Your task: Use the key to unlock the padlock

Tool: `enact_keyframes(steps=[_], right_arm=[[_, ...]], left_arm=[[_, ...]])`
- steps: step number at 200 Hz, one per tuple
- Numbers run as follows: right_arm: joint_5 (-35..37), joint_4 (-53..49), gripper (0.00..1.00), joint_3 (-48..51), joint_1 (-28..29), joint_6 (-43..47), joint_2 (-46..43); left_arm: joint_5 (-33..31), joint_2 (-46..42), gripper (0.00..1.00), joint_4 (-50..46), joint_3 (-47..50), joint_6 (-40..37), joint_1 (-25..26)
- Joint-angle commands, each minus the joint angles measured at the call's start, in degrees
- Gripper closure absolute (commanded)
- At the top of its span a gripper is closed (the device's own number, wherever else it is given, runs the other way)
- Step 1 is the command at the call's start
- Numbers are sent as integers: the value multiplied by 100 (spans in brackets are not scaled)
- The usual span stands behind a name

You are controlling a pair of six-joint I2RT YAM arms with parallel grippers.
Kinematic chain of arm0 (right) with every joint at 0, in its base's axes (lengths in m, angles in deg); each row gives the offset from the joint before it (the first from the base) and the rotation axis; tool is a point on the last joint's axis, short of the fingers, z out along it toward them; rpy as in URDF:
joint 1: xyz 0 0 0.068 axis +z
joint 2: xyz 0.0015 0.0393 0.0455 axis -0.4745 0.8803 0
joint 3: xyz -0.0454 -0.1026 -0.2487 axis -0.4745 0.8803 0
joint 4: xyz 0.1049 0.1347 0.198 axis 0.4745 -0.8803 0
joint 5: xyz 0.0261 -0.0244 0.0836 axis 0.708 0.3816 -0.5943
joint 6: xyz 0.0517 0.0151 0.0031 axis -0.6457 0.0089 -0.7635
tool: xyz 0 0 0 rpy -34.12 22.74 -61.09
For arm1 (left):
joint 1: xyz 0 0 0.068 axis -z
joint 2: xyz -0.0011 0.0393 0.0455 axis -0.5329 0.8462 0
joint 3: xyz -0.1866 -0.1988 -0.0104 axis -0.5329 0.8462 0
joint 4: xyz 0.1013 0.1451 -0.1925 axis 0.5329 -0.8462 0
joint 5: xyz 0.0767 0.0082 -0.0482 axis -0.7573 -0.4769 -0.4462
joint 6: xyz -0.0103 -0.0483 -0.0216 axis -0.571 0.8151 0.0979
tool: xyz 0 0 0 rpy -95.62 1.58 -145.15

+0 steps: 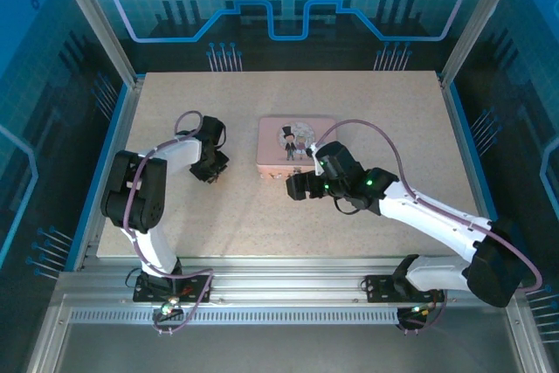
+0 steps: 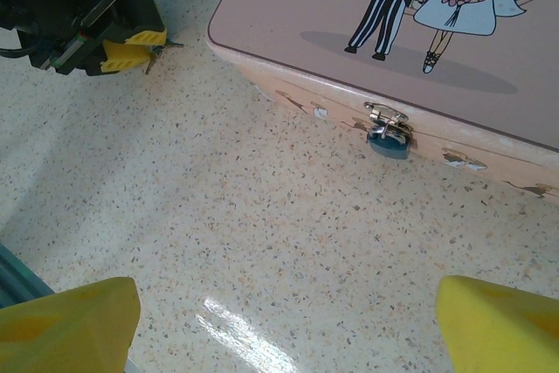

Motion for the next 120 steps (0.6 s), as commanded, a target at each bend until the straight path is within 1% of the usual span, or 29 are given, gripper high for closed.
enact_keyframes(steps=[1, 8, 28, 47, 69, 90, 105, 120], right_arm=[[37, 126, 11, 77, 63, -71, -121], [22, 130, 11, 77, 69, -79, -130], [29, 157, 11, 93, 71, -88, -128], [12, 173, 11, 96, 71, -97, -109], [8, 191, 11, 111, 69, -113, -99], [3, 217, 11, 112, 69, -124, -92], [7, 245, 11, 112, 71, -117, -63], [-2, 258, 11, 112, 65, -115, -23]], left_arm=[[-91, 45, 76, -50, -83, -144, -59], [-74, 21, 76, -31, -54, -148, -78], [-53, -67, 81, -25, -12, -215, -102], [-66, -182, 81, -48, 1, -296, -105], [117, -363, 70, 4, 77, -394, -90], [327, -620, 60, 52, 245, -402, 27], [476, -820, 56, 116, 359, -442, 183], [518, -953, 55, 67, 407, -472, 342]])
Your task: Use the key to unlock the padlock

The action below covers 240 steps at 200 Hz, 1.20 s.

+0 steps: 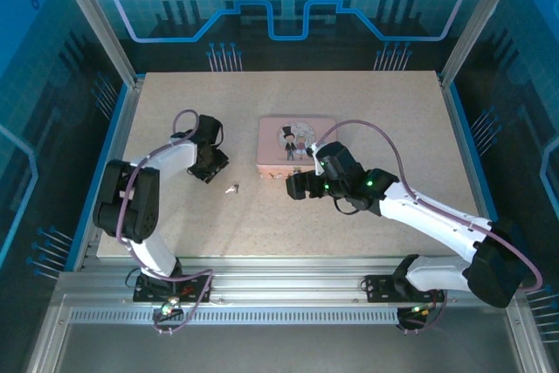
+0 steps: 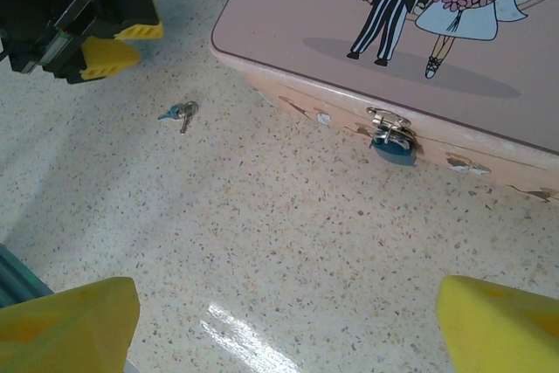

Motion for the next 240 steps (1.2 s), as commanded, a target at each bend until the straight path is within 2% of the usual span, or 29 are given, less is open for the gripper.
enact_keyframes(steps=[1, 31, 64, 89, 160, 240], right_arm=[[-4, 124, 11, 66, 68, -69, -4], [-17, 190, 11, 64, 71, -82, 43], [-28, 215, 11, 66, 66, -100, 40], [6, 197, 11, 193, 69, -91, -16], [-16, 226, 11, 217, 70, -95, -18], [86, 151, 11, 233, 49, -38, -136]], left_arm=[[293, -330, 55, -41, 151, -125, 264], [525, -385, 55, -41, 311, 94, 615], [673, -513, 54, 240, 745, 790, 864], [420, -726, 55, 264, 927, 1290, 1001], [40, -1028, 55, 475, 1210, 2396, 1060], [165, -663, 55, 815, 1205, 2858, 1068]])
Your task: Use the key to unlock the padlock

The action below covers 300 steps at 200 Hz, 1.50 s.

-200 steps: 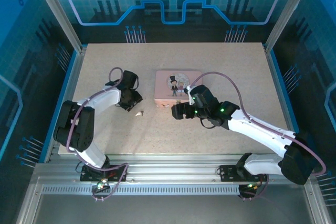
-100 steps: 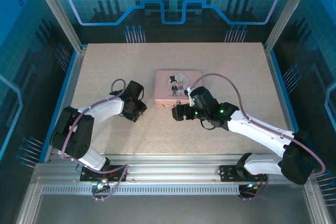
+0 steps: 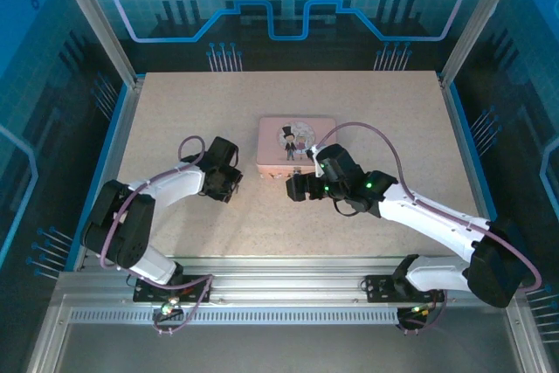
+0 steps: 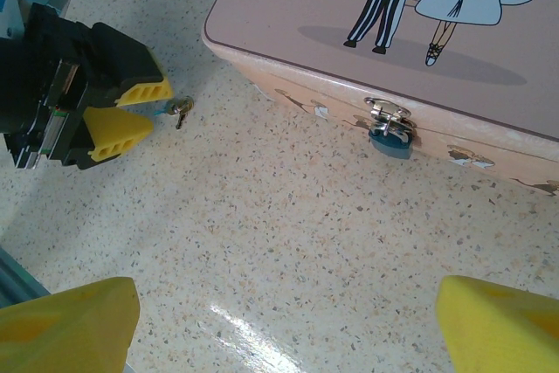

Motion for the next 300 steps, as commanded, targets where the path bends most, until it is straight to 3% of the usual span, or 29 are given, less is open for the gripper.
enact_keyframes(steps=[1, 87, 185, 215, 300], right_arm=[[96, 1, 11, 65, 47, 1, -139], [145, -51, 11, 160, 1, -3, -343], [217, -52, 11, 409, -65, -164, -576], [191, 10, 11, 438, -69, -249, -504], [186, 55, 10, 288, -69, -316, -291]], left_arm=[[-25, 164, 55, 51, -8, 238, 61], [-45, 623, 58, 11, -142, 330, 52], [242, 945, 93, 384, -36, 96, -244], [282, 651, 100, 313, -101, -241, -297], [761, -42, 100, -22, -833, -1700, -388]])
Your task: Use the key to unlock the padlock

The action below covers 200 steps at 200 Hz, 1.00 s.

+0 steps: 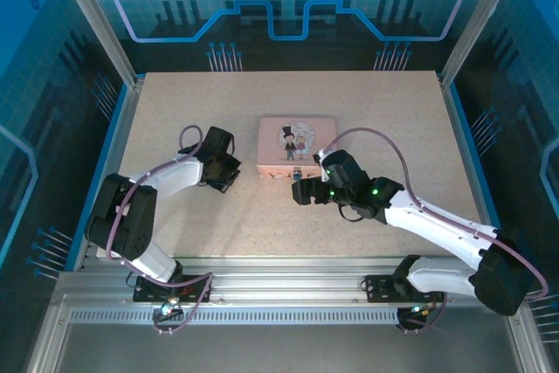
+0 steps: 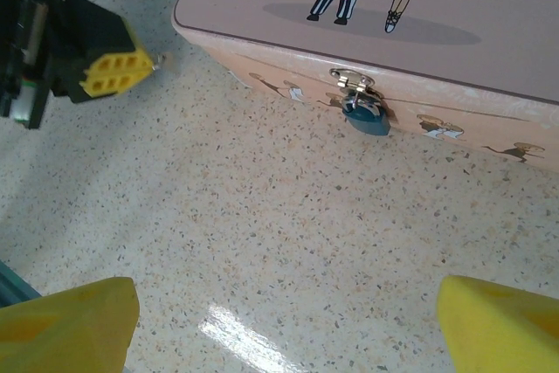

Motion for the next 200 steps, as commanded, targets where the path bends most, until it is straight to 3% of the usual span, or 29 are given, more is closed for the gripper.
enact_keyframes(steps=[1, 46, 93, 118, 144, 173, 186, 200], right_arm=[[44, 59, 10, -101, -50, -95, 59], [-342, 172, 12, -199, -242, 14, 123], [-999, 379, 30, -281, -722, 491, -38], [-1233, 405, 34, -406, -904, 839, -134], [-1043, 602, 32, -402, -928, 1275, -322], [-1193, 627, 29, -507, -937, 2011, -407], [-1145, 433, 32, -732, -1027, 2076, -401], [-1621, 263, 38, -884, -1296, 2062, -376]], left_arm=[[324, -267, 100, -221, -340, -675, -29], [1190, -381, 100, -319, -958, -1589, -25], [2617, -335, 100, -419, -1754, -2402, 73], [3142, -219, 100, -653, -2270, -2844, 315], [3866, -14, 100, -248, -2447, -2669, 495], [4024, 191, 100, -395, -2764, -2809, 748], [4167, 274, 100, -470, -2916, -2876, 856], [4229, 337, 100, -611, -3080, -3008, 964]])
